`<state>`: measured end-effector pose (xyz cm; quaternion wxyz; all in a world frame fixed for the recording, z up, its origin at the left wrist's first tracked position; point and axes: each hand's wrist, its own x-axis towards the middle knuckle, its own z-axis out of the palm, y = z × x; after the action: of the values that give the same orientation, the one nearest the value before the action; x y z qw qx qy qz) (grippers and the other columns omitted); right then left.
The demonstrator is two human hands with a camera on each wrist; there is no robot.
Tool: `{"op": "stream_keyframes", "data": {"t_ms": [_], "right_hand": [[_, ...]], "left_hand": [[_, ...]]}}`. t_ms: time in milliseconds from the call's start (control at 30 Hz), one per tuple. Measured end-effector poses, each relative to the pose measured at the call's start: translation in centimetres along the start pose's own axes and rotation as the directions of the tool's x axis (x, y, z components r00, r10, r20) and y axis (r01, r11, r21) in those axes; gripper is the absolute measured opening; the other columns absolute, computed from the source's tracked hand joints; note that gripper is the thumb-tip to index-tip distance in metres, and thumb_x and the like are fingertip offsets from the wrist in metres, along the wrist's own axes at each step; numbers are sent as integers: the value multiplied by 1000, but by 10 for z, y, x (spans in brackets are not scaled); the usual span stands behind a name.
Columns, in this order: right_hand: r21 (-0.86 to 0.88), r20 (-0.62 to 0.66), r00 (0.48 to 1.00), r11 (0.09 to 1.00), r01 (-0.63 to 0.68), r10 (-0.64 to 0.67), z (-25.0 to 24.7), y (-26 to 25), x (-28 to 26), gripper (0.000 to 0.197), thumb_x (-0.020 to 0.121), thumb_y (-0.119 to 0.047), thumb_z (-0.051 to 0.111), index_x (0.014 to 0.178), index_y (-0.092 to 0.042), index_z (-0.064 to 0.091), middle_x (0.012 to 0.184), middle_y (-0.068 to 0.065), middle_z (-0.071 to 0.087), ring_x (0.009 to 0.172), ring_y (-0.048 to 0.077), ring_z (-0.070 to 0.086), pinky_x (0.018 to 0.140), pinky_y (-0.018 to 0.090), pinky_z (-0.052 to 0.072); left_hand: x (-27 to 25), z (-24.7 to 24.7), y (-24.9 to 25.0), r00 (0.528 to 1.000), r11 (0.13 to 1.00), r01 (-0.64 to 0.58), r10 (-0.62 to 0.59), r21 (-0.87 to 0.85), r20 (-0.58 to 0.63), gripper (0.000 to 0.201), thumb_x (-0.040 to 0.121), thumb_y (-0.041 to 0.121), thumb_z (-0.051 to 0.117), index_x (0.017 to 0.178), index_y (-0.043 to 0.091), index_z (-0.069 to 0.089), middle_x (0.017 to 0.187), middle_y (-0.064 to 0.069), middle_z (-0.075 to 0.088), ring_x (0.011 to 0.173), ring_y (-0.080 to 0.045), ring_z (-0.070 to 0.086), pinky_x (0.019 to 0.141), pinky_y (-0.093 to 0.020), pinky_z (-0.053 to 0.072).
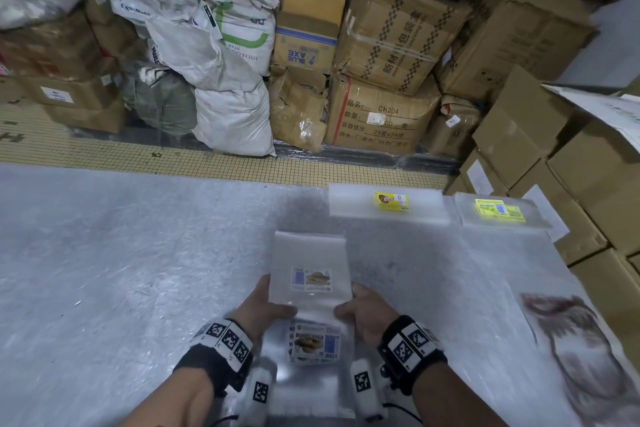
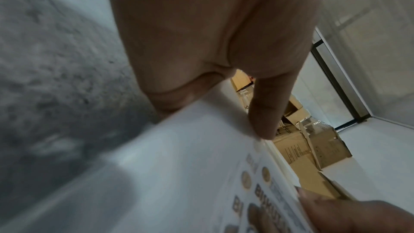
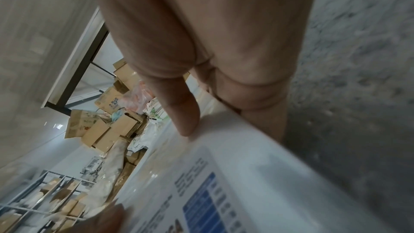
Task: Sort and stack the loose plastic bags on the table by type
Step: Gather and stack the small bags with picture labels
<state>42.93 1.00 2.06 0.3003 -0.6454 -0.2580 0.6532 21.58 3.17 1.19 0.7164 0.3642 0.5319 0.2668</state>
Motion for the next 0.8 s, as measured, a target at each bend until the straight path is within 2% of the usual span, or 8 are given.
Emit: {"op": "stream_keyframes", "data": {"t_ms": [133,233,367,533,633,700,767,800], "right_hand": [[-28,17,1000,1000,8,-8,-1,3,0,59,67,19,54,121,-5,54,117,20,65,109,37,62,90,52,55],[-40,19,999,998,39,-39,1,4,-1,64,66,16,54,123,-13,53,113,15,67,101,33,64,71,39,59],[2,57,994,996,93,-93,4,3,-7,65,69,19,52,123,-18,53,112,11,70,102,31,68,80,45,59],[-24,35,980,980,196,-195,8,1,-7,68,74,16,53,126,-27,50,115,3,70,106,24,67,90,51,56],[-6,-34,953,953,302,-302,15,-12,-9,56,79,1,61,124,-30,50,117,4,68,106,23,67,92,47,55],[29,-36,922,922,387,-386,19,-27,-13,46,81,-8,67,118,-31,52,112,7,70,101,26,69,83,45,58],[102,-35,893,887,450,-449,23,-48,-18,45,88,3,59,119,-28,52,110,14,70,92,28,71,70,43,60],[108,-47,874,867,486,-484,25,-57,-16,48,90,7,53,122,-28,50,111,14,69,93,27,71,70,41,59]], "left_hand": [[3,-1,-3,999,995,-43,42,86,17,74,62,0,77,123,27,46,118,-7,66,114,-28,59,101,-53,45],[10,-3,-7,1000,995,-29,28,98,5,76,62,-5,76,124,29,47,117,-9,66,109,-30,63,92,-54,52],[28,-11,-20,997,987,-71,71,142,2,81,59,-2,78,125,31,47,113,-6,69,103,-31,68,81,-52,58],[35,-10,-19,984,970,-169,175,176,-21,74,60,-4,71,124,25,48,115,-3,67,112,-28,63,89,-51,54],[6,10,22,971,963,-218,230,161,-59,60,67,-2,73,117,23,51,109,-7,67,105,-29,65,81,-47,59],[-2,19,45,959,962,-254,264,103,-98,45,76,-6,70,108,20,51,101,-6,67,93,-23,67,71,-38,61],[-4,23,69,933,936,-332,344,114,-109,40,82,-6,66,109,18,48,103,-6,64,92,-24,67,68,-34,60],[-3,23,81,917,920,-371,384,127,-107,38,84,-3,66,110,18,47,105,-6,64,91,-24,68,69,-35,60]]}}
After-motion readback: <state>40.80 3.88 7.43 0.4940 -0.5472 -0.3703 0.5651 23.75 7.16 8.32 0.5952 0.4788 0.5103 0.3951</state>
